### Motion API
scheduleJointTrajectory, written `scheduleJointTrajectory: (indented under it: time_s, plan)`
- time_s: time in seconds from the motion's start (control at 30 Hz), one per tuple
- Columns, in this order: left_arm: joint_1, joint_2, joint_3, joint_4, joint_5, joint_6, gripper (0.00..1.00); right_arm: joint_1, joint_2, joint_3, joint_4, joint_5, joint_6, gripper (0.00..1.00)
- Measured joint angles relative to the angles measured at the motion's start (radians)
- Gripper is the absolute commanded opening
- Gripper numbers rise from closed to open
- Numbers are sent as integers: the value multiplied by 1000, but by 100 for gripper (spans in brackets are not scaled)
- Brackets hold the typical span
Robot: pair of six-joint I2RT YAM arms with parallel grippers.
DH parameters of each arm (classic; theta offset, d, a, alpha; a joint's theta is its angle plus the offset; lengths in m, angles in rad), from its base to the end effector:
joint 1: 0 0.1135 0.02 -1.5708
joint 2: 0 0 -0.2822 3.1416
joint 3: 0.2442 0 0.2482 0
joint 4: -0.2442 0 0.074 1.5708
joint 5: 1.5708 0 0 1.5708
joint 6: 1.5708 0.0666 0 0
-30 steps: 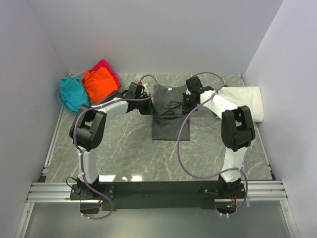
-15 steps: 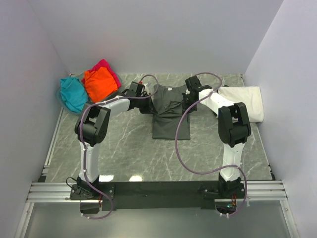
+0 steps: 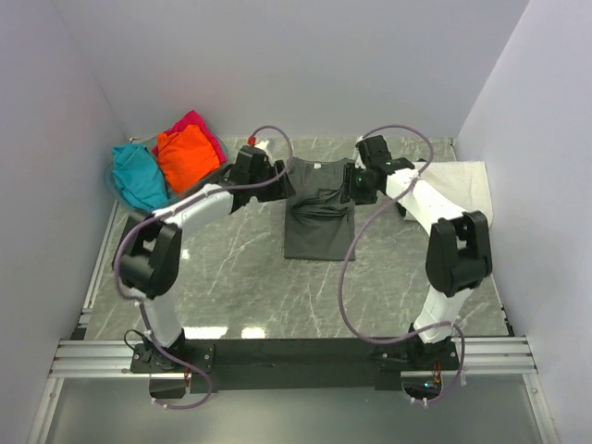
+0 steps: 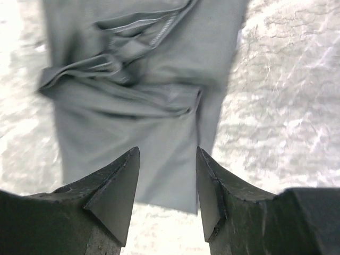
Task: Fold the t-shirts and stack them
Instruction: Fold the tshirt
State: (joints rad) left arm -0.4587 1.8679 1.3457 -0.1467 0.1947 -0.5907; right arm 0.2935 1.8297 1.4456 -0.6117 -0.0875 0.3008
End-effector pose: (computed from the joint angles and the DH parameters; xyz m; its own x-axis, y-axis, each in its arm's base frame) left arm 0.3983 -0.2111 0.2288 -0.7795 -0.2244 -0.5848 0.1642 0.8277 -0.5366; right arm 0.3949 0.1254 0.2339 -0.8661 0.0466 -0.4977 -0.0807 0.9696 0.2312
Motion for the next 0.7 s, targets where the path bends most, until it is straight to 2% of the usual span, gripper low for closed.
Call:
scheduleJointTrajectory:
  time_s: [0.17,0.3,0.7]
  plan:
    - [-149,-131,-103,116,-74,-10,56,21,-104,-61,27,-60,-3,54]
    - [-271,-120,-172,204,-77,-32,55,42,-94,-108,44,-119,1,54]
    - [-323,23,-286,344,-95,-49,54,54,-13,-137,82,-206,16,54]
